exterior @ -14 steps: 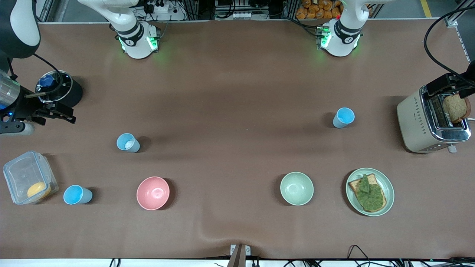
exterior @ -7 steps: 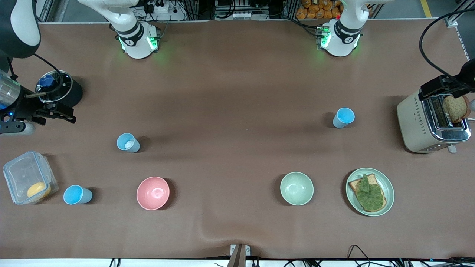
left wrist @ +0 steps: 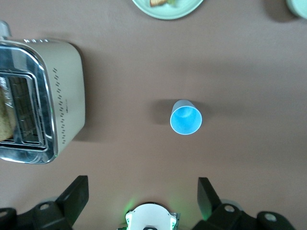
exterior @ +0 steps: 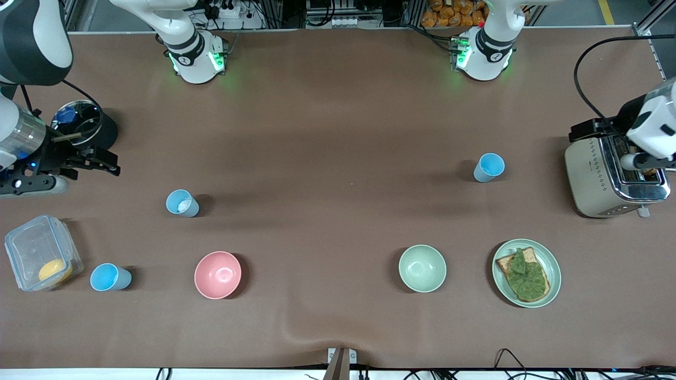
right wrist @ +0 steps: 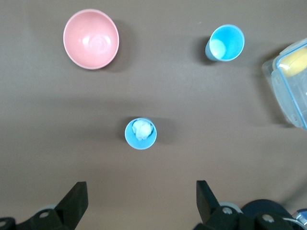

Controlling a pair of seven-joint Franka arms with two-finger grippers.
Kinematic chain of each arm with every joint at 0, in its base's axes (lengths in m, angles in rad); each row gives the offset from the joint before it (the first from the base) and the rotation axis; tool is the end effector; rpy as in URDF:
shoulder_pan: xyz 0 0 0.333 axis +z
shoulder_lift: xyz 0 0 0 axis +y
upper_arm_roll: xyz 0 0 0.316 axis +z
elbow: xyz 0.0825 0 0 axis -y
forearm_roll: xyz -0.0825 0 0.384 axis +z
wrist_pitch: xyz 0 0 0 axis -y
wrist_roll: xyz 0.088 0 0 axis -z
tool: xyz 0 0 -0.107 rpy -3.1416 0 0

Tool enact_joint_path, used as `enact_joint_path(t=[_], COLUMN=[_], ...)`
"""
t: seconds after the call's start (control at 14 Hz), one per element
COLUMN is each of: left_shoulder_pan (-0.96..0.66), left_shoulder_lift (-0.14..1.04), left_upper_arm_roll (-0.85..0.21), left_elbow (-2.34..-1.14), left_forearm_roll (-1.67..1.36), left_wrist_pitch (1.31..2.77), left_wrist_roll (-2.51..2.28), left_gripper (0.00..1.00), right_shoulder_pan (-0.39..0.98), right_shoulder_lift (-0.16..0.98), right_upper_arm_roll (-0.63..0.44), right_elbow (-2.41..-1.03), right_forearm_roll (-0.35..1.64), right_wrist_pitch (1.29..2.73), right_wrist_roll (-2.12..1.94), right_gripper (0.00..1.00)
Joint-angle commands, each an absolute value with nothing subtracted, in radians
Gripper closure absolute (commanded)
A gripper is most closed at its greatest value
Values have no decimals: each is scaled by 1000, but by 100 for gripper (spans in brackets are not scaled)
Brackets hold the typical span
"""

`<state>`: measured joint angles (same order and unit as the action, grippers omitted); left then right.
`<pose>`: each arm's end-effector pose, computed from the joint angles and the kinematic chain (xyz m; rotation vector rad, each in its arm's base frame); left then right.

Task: Stack blue cups with both arms
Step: 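Reach and grasp a blue cup with each gripper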

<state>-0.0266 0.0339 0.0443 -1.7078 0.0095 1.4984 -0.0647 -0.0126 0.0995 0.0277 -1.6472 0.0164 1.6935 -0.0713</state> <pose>0.5451 0.0104 0.5370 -3.0993 -0.1273 0.3787 0.5881 0.0098 0.5418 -3.1173 -0.1308 0.0821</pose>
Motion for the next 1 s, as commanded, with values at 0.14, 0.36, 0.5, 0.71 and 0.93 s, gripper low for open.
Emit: enact_joint_path(t=[0.14, 0.36, 0.5, 0.71, 0.93], left_shoulder_pan=[-21, -20, -5, 15, 11], left_shoulder_lift=[-93, -106, -106, -86, -5], left_upper_arm_roll=[31, 32, 31, 29, 25], left_elbow=[-2021, -2153, -2224, -2278, -2287], left_forearm_roll=[66, 66, 66, 66, 54], left_wrist_pitch=[1701, 1804, 1862, 1949, 2048], left_wrist_roll=[-84, -89, -94, -95, -126], left_gripper=[0, 0, 0, 0, 0], right_shoulder_pan=[-14, -35, -31, -37, -38], right_shoulder_lift=[199, 262, 294, 350, 394], right_upper_arm_roll=[25, 25, 23, 23, 23], right_elbow=[-1650, -1710, -1779, -1864, -1907], right_forearm_roll=[29, 29, 28, 26, 25], right_wrist_pitch=[1719, 1813, 1891, 2047, 2071], right_wrist_roll=[-77, -81, -98, -103, -106], right_gripper=[0, 0, 0, 0, 0])
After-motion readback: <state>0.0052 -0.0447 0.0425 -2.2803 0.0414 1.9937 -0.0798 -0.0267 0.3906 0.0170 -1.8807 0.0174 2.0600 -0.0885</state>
